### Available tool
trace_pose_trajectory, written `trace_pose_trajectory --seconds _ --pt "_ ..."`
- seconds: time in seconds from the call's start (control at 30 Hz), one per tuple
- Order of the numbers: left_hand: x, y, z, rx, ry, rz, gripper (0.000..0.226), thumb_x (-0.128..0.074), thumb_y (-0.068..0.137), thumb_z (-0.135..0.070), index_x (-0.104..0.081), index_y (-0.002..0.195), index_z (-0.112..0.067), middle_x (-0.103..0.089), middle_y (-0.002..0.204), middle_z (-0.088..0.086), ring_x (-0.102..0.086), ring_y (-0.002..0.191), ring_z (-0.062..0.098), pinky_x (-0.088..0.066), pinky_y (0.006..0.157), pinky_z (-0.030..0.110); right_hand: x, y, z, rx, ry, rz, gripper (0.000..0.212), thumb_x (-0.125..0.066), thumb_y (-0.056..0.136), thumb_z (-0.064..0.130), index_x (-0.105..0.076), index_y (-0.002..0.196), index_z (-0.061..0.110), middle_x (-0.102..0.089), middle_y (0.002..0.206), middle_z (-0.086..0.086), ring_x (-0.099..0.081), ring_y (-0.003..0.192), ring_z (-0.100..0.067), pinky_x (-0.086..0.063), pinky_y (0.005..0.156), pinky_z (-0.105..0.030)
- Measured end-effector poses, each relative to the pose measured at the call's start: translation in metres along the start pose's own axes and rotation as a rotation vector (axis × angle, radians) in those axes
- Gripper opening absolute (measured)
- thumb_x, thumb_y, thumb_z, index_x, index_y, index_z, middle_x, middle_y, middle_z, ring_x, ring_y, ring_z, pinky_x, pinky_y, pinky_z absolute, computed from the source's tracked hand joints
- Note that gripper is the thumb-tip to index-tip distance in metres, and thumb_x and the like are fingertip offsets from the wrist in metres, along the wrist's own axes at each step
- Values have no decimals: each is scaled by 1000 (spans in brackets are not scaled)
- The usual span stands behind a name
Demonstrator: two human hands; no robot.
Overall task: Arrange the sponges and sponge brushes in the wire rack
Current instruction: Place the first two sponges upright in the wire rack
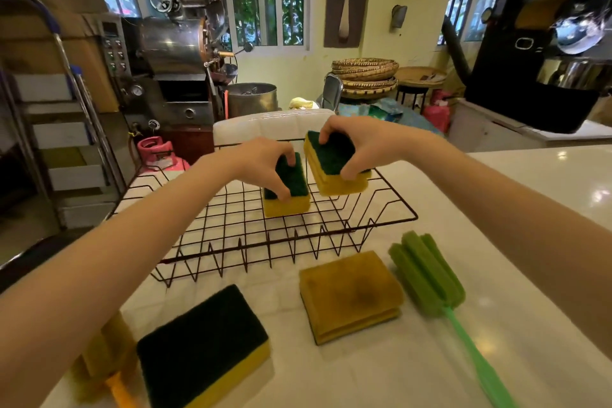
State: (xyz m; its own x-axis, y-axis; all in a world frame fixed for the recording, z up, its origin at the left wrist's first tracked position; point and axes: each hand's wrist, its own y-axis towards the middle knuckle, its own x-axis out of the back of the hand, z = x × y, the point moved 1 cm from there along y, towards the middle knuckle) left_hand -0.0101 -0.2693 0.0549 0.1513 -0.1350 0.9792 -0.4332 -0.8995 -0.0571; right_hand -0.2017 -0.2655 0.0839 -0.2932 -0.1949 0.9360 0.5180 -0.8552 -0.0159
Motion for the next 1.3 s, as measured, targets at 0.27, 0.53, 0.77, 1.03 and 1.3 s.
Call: trace_pose_trajectory --seconds 0.27,0.53,0.77,1.03,1.3 --pt "-33 31 21 62 -74 11 61 -73 69 -26 -43 121 -15 -51 116 7 -44 94 16 -41 77 28 -30 42 -22 -58 -22 96 67 -71 66 6 -40 122 24 -40 111 0 -46 99 -22 -43 61 -21" --pt "-38 30 24 66 -109 0 57 -68 72 -24 -42 121 -14 -47 101 2 -47 90 17 -38 62 22 -47 65 -24 -83 -59 150 66 -72 66 7 -42 123 20 -45 114 -6 -48 100 -24 -47 77 -34" --pt "-39 29 24 78 -136 27 56 -68 74 -25 -41 122 -14 -49 105 5 -47 91 18 -41 66 24 -53 70 -19 -123 -125 248 69 -72 69 10 -38 128 17 -41 109 -3 -45 97 -22 -40 75 -32" --pt "-40 26 20 77 -133 65 55 -66 76 -24 -39 123 -14 -46 103 3 -46 89 19 -39 61 18 -53 66 -17 -140 -185 296 71 -73 70 12 -36 131 16 -39 110 -2 -43 97 -21 -38 77 -31" --pt "-37 23 15 85 -87 117 56 -64 78 -25 -35 126 -16 -43 102 2 -44 87 18 -36 61 21 -55 60 -15 -146 -213 317 73 -74 70 15 -33 131 17 -43 118 -6 -44 97 -21 -40 79 -32"
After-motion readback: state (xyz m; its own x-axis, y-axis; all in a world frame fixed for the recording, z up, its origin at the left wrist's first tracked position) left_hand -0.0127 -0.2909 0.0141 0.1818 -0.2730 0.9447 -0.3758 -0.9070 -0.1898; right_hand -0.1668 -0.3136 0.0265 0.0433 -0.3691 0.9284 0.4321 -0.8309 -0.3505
